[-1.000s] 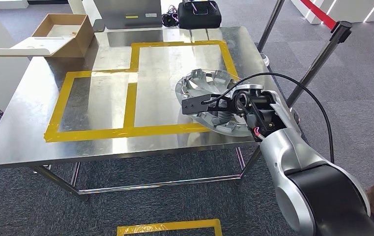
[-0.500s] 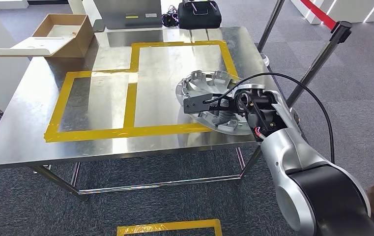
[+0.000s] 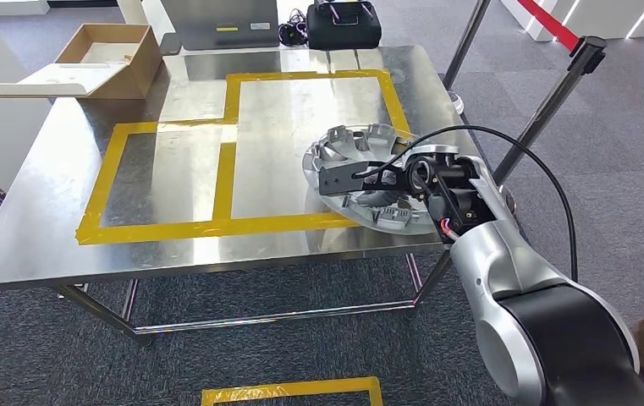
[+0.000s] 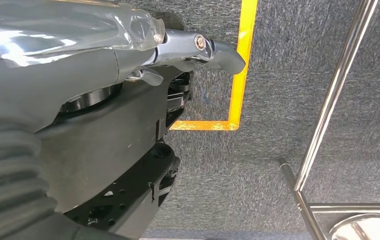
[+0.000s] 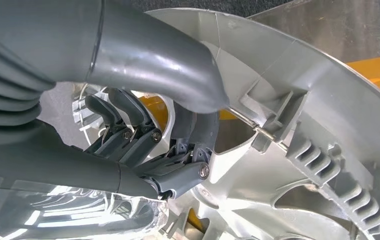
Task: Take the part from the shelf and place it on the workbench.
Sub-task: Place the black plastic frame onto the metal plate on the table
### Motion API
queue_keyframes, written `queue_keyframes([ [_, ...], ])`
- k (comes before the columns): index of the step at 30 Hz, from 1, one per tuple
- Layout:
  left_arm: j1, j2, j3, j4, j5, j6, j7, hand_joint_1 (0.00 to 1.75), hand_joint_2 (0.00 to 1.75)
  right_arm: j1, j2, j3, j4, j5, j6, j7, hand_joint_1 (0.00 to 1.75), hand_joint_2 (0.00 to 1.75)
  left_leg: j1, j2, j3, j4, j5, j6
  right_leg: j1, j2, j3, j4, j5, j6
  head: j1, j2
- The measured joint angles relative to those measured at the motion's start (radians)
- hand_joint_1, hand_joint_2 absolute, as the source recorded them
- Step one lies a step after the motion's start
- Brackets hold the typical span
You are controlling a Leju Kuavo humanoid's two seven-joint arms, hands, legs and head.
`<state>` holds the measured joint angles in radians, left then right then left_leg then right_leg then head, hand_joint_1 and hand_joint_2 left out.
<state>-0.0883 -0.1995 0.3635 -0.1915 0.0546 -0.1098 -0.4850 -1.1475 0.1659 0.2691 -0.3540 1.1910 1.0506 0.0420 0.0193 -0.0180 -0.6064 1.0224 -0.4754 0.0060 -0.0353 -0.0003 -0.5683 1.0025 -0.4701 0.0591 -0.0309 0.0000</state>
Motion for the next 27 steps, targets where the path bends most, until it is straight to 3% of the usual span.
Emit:
queue_keyframes([
  [22, 0.004, 0.0, 0.002, 0.0, 0.017, 0.01, -0.021, 0.0, 0.0, -0.032, -0.003, -0.007, 0.0, 0.035, 0.0, 0.031, 1.75, 0.0, 0.0, 0.0, 0.0, 0.0, 0.0, 0.0, 0.0, 0.0, 0.0, 0.0, 0.0, 0.0, 0.0, 0.0],
  [23, 0.004, 0.0, 0.002, 0.0, 0.017, 0.01, -0.021, 0.0, 0.0, -0.038, -0.005, -0.008, -0.001, 0.036, 0.0, 0.034, 1.64, 0.0, 0.0, 0.0, 0.0, 0.0, 0.0, 0.0, 0.0, 0.0, 0.0, 0.0, 0.0, 0.0, 0.0, 0.0],
  [26, 0.004, 0.0, 0.002, 0.0, 0.017, 0.01, -0.022, 0.0, 0.0, -0.052, -0.011, -0.013, -0.001, 0.039, 0.0, 0.045, 0.33, 0.0, 0.0, 0.0, 0.0, 0.0, 0.0, 0.0, 0.0, 0.0, 0.0, 0.0, 0.0, 0.0, 0.0, 0.0],
  [27, 0.004, 0.0, 0.002, 0.0, 0.017, 0.01, -0.022, 0.0, 0.0, -0.055, -0.014, -0.015, -0.001, 0.041, 0.0, 0.049, 0.0, 0.0, 0.0, 0.0, 0.0, 0.0, 0.0, 0.0, 0.0, 0.0, 0.0, 0.0, 0.0, 0.0, 0.0, 0.0],
])
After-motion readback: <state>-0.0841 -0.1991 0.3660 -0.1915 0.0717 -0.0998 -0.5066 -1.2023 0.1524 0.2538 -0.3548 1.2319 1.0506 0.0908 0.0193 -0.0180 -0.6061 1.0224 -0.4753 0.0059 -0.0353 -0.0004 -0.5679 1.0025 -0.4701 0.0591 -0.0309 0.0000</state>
